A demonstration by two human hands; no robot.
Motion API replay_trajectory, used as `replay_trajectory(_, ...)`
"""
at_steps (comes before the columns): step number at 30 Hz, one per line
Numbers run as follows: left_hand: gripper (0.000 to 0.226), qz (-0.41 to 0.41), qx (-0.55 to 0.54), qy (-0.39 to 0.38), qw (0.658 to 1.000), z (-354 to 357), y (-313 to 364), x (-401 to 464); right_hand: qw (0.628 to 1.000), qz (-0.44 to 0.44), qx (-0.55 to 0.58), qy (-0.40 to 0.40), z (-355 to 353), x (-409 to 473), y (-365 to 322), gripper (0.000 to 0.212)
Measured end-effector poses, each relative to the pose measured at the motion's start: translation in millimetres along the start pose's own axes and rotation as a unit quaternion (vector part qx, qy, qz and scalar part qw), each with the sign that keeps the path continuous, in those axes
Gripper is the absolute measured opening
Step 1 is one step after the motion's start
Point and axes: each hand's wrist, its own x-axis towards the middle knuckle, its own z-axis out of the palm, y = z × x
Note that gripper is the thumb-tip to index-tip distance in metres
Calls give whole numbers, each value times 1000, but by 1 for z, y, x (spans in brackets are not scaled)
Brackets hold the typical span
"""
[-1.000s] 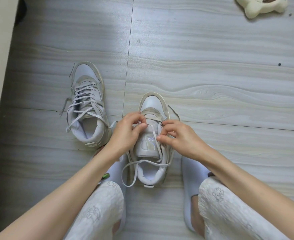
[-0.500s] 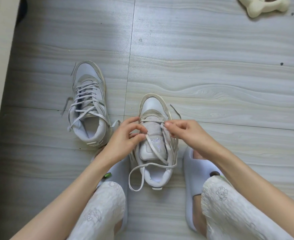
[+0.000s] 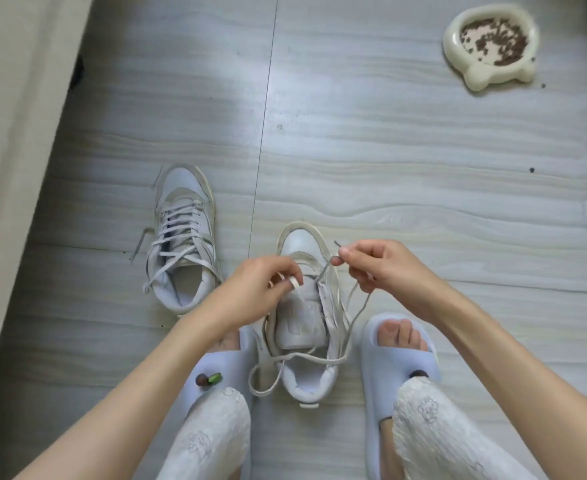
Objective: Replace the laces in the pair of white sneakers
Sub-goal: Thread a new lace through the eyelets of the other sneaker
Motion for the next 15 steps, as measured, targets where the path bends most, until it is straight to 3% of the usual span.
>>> replay_trajectory(3,33,-89,-175,-41,980,-9,23,-7,997,-60,-40,-14,-2,-13,-37,25)
replay_trajectory(5,22,-177,-354,-37,918,-10,34,-9,991,-104,-67,-43,2,-26,-55,26)
replay_trajectory(7,32,-242,-465,-56,850,-11,36,-9,981,-112,-119,-106,11,-36,-61,22)
replay_trajectory(9,42,-252,-483,-112,831,-8,31,-10,957,-81,-205,-189,22,-41,-51,21)
replay_trajectory(12,20,-244,-487,-136,828,4,27,-16,912,-6,-305,-275,21,-37,-26,27)
replay_trajectory(14,13,-239,-519,-82,817,12,22,-22,938,62,-219,-261,14,-30,-10,27)
replay_trajectory(15,15,-230,-526,-64,816,14,19,-25,961,89,-143,-218,13,-24,-2,25)
